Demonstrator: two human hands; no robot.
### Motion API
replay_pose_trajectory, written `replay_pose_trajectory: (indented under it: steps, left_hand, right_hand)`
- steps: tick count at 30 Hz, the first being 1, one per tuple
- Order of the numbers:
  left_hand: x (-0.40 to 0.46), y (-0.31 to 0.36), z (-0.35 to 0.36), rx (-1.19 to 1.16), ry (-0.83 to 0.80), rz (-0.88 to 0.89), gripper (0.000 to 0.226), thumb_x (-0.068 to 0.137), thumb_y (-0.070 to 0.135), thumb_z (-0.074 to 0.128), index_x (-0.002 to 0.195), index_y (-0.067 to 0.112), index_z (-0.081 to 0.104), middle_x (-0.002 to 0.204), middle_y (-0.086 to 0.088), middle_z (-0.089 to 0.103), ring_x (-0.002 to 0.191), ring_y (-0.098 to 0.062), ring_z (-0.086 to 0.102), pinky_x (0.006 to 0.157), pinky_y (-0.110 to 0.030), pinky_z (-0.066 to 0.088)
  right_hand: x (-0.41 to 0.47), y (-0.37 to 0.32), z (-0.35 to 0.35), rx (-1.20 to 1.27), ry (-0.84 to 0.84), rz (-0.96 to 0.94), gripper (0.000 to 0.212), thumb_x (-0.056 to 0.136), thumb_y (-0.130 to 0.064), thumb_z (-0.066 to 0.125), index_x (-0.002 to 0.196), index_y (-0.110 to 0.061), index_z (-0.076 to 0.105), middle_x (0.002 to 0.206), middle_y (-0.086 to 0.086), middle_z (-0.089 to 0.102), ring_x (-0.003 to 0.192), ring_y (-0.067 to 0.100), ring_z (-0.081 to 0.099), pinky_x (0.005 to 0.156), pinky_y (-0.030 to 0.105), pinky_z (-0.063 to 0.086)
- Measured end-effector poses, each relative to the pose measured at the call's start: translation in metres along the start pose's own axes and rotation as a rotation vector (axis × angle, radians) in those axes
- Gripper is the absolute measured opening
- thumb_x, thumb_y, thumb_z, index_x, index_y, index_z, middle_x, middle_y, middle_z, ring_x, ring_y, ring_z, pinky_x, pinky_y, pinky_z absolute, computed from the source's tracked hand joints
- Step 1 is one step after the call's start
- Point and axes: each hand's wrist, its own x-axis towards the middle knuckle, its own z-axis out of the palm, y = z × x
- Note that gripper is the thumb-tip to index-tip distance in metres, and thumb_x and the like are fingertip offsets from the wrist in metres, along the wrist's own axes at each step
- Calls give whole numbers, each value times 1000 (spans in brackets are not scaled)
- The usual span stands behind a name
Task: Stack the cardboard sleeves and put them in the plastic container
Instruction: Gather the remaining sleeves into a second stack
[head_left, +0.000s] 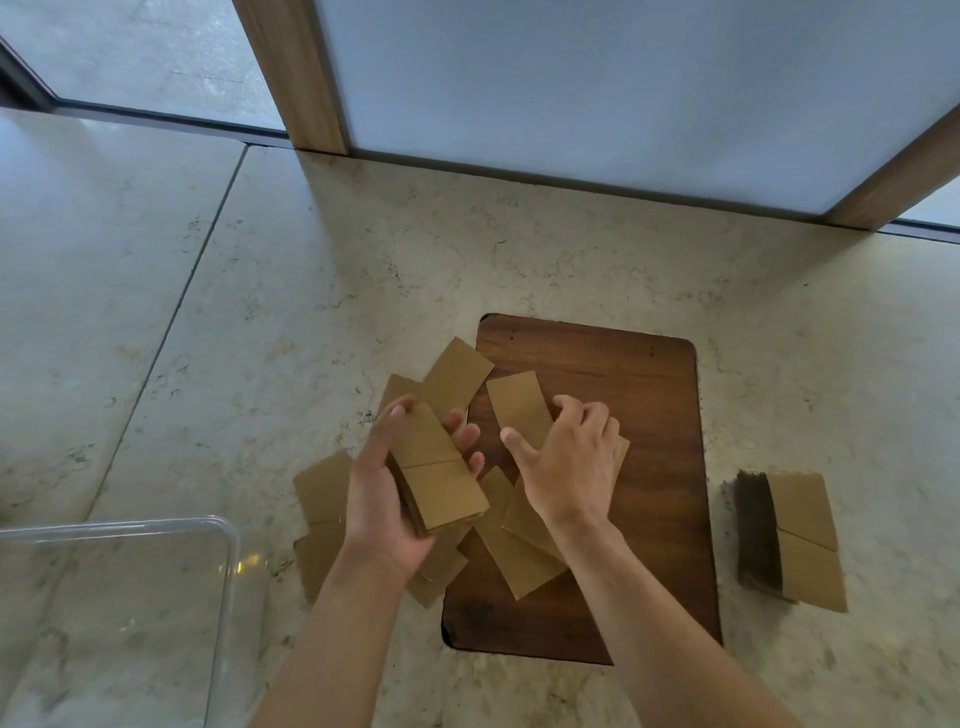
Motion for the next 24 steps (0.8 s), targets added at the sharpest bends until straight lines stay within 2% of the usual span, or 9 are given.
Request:
replay_pose_trajectory:
  steps: [3, 5, 8, 11, 13, 15, 18, 22, 24]
  left_hand:
    - [5, 0, 9, 100, 57, 51, 25, 86, 35, 85, 108, 30, 75, 105, -19, 78, 78, -31, 74, 65, -42, 61]
    - [9, 0, 12, 153, 91, 106, 26, 84, 38, 84, 107, 29, 75, 97, -17, 77, 72, -30, 70, 61, -39, 58]
    - [13, 5, 13, 297, 95, 184, 48, 80, 48, 83, 118, 25, 67, 90, -14, 74, 70, -29, 68, 61, -39, 55]
    - [10, 13, 14, 624, -13, 129, 64, 79, 70, 79, 126, 29, 64, 93, -7, 80, 81, -29, 75, 69, -43, 64]
    - [4, 18, 13, 819, -156, -27, 60, 80, 68, 78, 128, 34, 70, 104, -4, 83, 95, -25, 80, 77, -40, 65]
    - [0, 19, 8, 850, -253, -137, 40, 87, 52, 82, 120, 29, 78, 110, -7, 83, 100, -24, 80, 78, -34, 65]
    - [-2, 15, -2, 638, -171, -94, 35, 89, 30, 79, 123, 20, 78, 115, -15, 81, 104, -31, 79, 77, -36, 66]
    - [2, 7, -3, 362, -11, 25, 51, 83, 13, 80, 132, 21, 69, 117, -13, 82, 106, -34, 79, 78, -45, 67]
    - [3, 5, -1, 313, 50, 26, 35, 85, 11, 80, 118, 24, 79, 111, -13, 83, 98, -33, 81, 72, -44, 67]
  right_hand:
    - [11, 2, -3, 212, 3, 12, 38, 89, -42, 76, 118, -25, 58, 116, -2, 58, 105, 15, 52, 94, 28, 46]
    - [17, 5, -14, 469, -37, 71, 16, 95, -29, 72, 101, -31, 57, 109, -5, 59, 98, 12, 57, 75, 14, 47]
    - [20, 14, -43, 725, -207, -80, 12, 100, -26, 67, 98, -37, 62, 96, -16, 66, 89, -2, 66, 63, 13, 50]
    - [15, 17, -66, 612, -554, -424, 9, 92, -37, 76, 99, -43, 74, 97, -22, 73, 85, 0, 70, 65, 16, 56]
    - [14, 9, -69, 472, -658, -544, 18, 83, -46, 82, 100, -46, 75, 98, -22, 75, 86, 3, 72, 69, 20, 57]
    - [13, -1, -65, 462, -620, -571, 26, 76, -47, 86, 99, -46, 74, 99, -27, 73, 91, -2, 70, 74, 13, 54]
    - [6, -11, -47, 592, -361, -472, 45, 74, -46, 88, 114, -48, 67, 103, -27, 70, 98, -2, 67, 82, 12, 52]
    - [-8, -24, -15, 963, -227, -35, 31, 92, -37, 76, 118, -44, 62, 112, -13, 72, 97, 7, 72, 79, 31, 62]
    - [-8, -32, -3, 959, -262, -9, 15, 94, -35, 75, 109, -35, 72, 103, -9, 79, 93, 10, 76, 80, 35, 64]
